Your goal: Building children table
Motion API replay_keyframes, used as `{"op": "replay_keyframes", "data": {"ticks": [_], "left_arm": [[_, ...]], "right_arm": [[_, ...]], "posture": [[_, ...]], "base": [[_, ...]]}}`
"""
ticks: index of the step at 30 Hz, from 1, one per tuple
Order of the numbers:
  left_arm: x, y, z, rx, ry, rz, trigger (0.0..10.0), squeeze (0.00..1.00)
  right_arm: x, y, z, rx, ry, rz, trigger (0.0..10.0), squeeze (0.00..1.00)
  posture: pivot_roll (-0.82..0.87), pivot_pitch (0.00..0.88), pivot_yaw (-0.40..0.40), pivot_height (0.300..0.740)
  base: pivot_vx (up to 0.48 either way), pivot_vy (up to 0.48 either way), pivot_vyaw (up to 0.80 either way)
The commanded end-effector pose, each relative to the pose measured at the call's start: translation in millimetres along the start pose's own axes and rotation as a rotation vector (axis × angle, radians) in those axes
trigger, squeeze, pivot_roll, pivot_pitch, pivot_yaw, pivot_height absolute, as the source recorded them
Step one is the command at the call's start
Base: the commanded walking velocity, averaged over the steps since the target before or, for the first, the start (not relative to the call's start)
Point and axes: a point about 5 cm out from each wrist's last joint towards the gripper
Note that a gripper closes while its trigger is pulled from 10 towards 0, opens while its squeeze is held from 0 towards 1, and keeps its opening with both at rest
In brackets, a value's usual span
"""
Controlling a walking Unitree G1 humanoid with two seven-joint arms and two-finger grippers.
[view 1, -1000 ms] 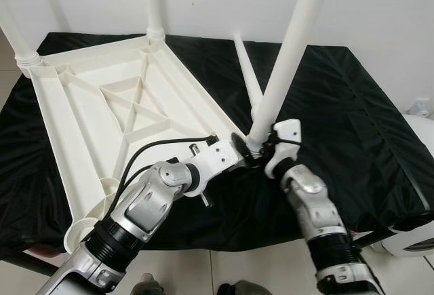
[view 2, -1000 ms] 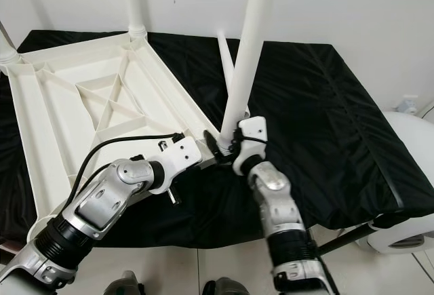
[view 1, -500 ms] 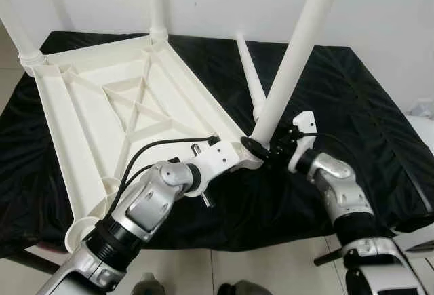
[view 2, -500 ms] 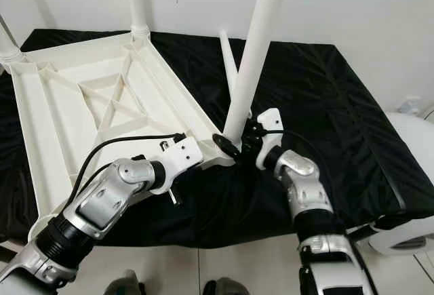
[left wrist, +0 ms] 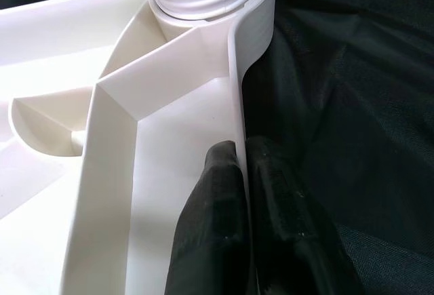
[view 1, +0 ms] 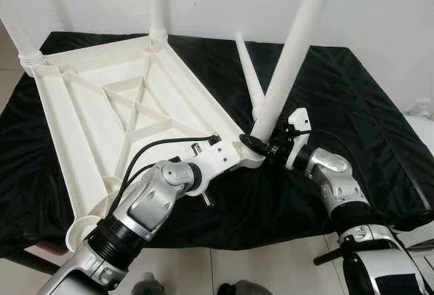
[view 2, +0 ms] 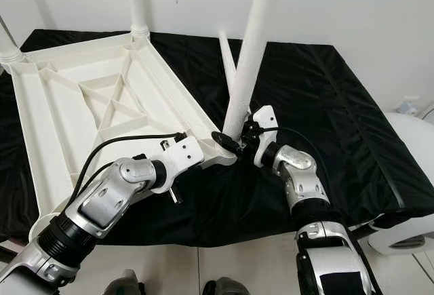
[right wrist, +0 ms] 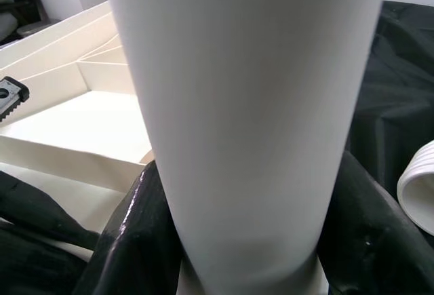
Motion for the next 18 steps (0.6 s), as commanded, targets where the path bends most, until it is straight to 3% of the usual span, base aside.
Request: {"op": "replay_keyframes", "data": {"ticks": [1,2,3,4,5,6,18], "left_arm": [[-1.3,13.5,2.8,0.060,-0.011,0.053,10.0,0.00],[-1.5,13.1,2.7,0.060,-0.010,0.051,10.0,0.00],[-1.5,13.0,2.6,0.060,-0.009,0.050,10.0,0.00],[-1.5,13.0,2.6,0.060,-0.009,0.050,10.0,0.00],[-1.6,12.8,2.5,0.060,-0.009,0.050,10.0,0.00],[-1.5,12.9,2.6,0.060,-0.010,0.050,10.0,0.00],[-0.8,12.9,4.2,0.057,-0.014,0.051,10.0,0.00]], "right_arm": [[-2.3,-3.7,1.6,0.003,-0.001,-0.021,0.0,0.00],[-2.3,-4.9,0.8,0.005,0.004,-0.021,0.0,0.00],[-2.4,-6.1,0.5,0.009,0.001,-0.022,3.5,0.00],[-2.4,-6.1,0.5,0.009,0.001,-0.022,3.5,0.00],[-2.4,-6.7,0.5,0.010,-0.006,-0.023,8.4,0.00],[-2.5,-7.5,0.5,0.016,-0.018,-0.026,10.0,0.00],[1.2,-6.0,-9.1,0.035,-0.134,0.017,10.0,0.00]], "posture": [[0.05,0.000,-0.064,0.740],[0.05,0.000,-0.064,0.740],[0.05,0.000,-0.064,0.740],[0.05,0.000,-0.064,0.740],[0.05,0.000,-0.063,0.740],[0.05,0.000,-0.063,0.740],[0.04,0.000,-0.069,0.740]], "base": [[0.000,0.000,0.00],[0.000,0.000,0.00],[0.000,0.000,0.00],[0.000,0.000,0.00],[0.000,0.000,0.00],[0.000,0.000,0.00],[0.000,0.000,0.00]]}}
Point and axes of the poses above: a point about 5 cm out from each wrist's last joint towards the gripper, its own x axis pointing out of the wrist towards the gripper, its own y axis along the axis of the wrist's last joint, z = x × y, and after that the axes turned 5 degrees about -x, right-handed
